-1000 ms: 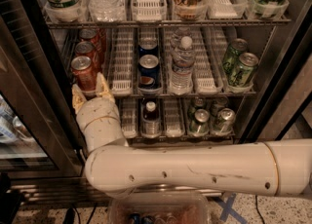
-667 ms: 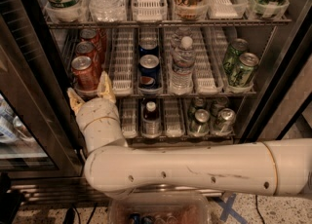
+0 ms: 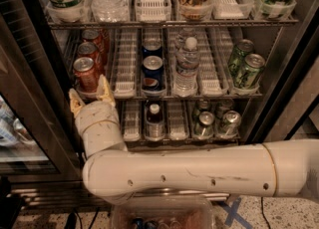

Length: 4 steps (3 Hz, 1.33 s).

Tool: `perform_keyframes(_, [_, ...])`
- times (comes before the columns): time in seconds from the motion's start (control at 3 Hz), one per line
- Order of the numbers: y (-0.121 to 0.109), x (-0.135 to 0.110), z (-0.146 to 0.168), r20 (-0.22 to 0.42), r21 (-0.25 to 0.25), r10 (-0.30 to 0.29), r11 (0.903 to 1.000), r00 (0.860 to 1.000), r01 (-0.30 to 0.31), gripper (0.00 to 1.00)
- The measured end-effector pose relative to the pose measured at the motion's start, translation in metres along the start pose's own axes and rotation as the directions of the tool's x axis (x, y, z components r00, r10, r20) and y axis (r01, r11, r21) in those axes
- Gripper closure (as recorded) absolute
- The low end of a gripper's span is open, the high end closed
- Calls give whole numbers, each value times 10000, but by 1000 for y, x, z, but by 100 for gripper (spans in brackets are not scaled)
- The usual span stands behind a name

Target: Pick coke can from middle shelf of fridge

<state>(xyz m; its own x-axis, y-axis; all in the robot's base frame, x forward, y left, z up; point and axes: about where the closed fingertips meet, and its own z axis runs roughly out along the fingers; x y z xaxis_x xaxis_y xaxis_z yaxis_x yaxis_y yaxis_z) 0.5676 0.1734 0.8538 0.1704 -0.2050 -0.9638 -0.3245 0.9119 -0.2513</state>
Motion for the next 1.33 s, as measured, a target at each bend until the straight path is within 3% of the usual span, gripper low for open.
perform_keyframes(0.67, [14, 9, 15, -150, -47, 550, 9985, 9984, -551, 37])
perform_keyframes(1.0, [16, 12, 21, -200, -31, 572, 9984, 9982, -573, 38])
perform_keyframes(1.33, [6, 7, 39, 109, 338, 316, 9989, 9994, -320, 38])
